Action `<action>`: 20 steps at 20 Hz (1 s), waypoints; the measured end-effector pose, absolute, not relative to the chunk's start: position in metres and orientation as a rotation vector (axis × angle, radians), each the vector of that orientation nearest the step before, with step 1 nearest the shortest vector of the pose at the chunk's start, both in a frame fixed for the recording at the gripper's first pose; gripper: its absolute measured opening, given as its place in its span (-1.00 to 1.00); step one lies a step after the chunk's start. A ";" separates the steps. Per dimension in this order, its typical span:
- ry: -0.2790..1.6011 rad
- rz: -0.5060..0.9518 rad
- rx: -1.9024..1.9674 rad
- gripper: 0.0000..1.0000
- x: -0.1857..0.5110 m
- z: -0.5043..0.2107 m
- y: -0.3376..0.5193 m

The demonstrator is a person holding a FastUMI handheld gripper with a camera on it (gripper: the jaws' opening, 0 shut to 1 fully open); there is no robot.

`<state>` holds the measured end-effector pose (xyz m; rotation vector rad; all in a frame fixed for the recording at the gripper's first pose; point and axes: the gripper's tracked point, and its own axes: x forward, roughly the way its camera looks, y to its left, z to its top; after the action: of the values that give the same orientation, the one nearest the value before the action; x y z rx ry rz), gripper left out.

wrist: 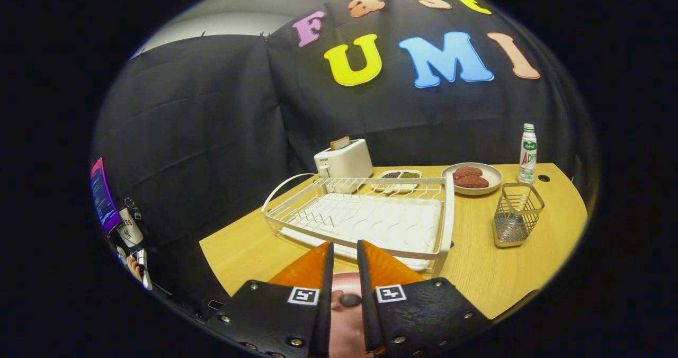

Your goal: Take the plate from the dish rack, then take the spoon from the basket and place it into the plate.

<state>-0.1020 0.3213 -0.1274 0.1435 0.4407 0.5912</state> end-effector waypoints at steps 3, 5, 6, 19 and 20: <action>0.432 0.549 0.130 -0.46 -0.098 -0.122 0.302; 0.403 0.527 0.125 -0.47 -0.095 -0.107 0.290; 0.378 0.506 0.112 -0.46 -0.091 -0.096 0.281; 0.164 0.174 -0.007 0.08 -0.055 0.010 0.179; 0.151 0.150 -0.005 0.14 -0.052 0.017 0.174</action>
<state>-0.0522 0.1744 0.0172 -0.0047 0.1507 0.1496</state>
